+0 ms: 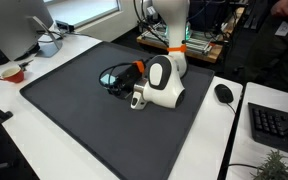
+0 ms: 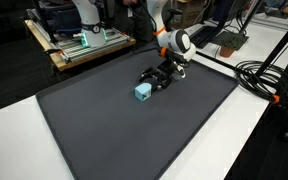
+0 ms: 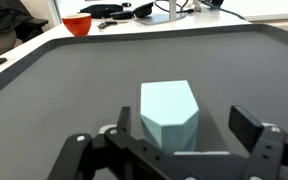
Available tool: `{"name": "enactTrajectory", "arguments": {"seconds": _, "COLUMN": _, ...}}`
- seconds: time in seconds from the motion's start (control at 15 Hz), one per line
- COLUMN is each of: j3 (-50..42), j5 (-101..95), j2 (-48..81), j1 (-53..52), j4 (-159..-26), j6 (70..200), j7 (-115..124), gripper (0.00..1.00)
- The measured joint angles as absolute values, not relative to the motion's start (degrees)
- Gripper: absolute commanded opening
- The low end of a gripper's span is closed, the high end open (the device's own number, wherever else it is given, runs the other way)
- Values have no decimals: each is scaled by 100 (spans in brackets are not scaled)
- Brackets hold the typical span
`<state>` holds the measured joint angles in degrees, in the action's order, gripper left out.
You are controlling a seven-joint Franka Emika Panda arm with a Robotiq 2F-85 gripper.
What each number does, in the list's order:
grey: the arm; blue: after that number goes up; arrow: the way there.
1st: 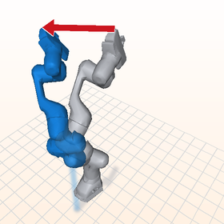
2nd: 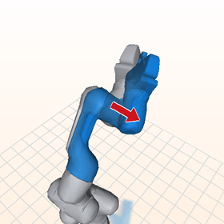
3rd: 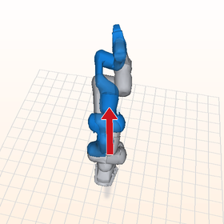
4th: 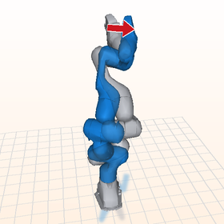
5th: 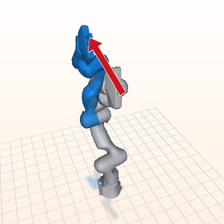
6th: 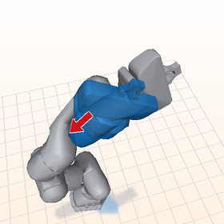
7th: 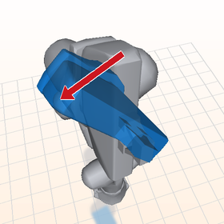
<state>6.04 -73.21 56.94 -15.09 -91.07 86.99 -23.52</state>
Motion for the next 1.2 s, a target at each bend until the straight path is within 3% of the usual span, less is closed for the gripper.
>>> {"name": "enactTrajectory", "arguments": {"seconds": 0.53, "j3": 605, "j5": -7321, "j2": 5773, "j1": -1466, "j4": -8929, "j6": 8841, "j7": -2745, "gripper": 80}}
{"name": "enactTrajectory", "arguments": {"seconds": 0.67, "j3": 605, "j5": -7321, "j2": 5787, "j1": -1450, "j4": -8890, "j6": 8883, "j7": -2809, "gripper": 66}}
{"name": "enactTrajectory", "arguments": {"seconds": 0.73, "j3": 605, "j5": -7321, "j2": 5790, "j1": -1440, "j4": -8877, "j6": 8909, "j7": -2837, "gripper": 52}}
{"name": "enactTrajectory", "arguments": {"seconds": 0.93, "j3": 606, "j5": -7320, "j2": 5801, "j1": -1402, "j4": -8837, "j6": 8982, "j7": -2920, "gripper": 31}}
{"name": "enactTrajectory", "arguments": {"seconds": 1.2, "j3": 606, "j5": -7320, "j2": 5813, "j1": -1388, "j4": -8809, "j6": 8992, "j7": -2980, "gripper": 31}}
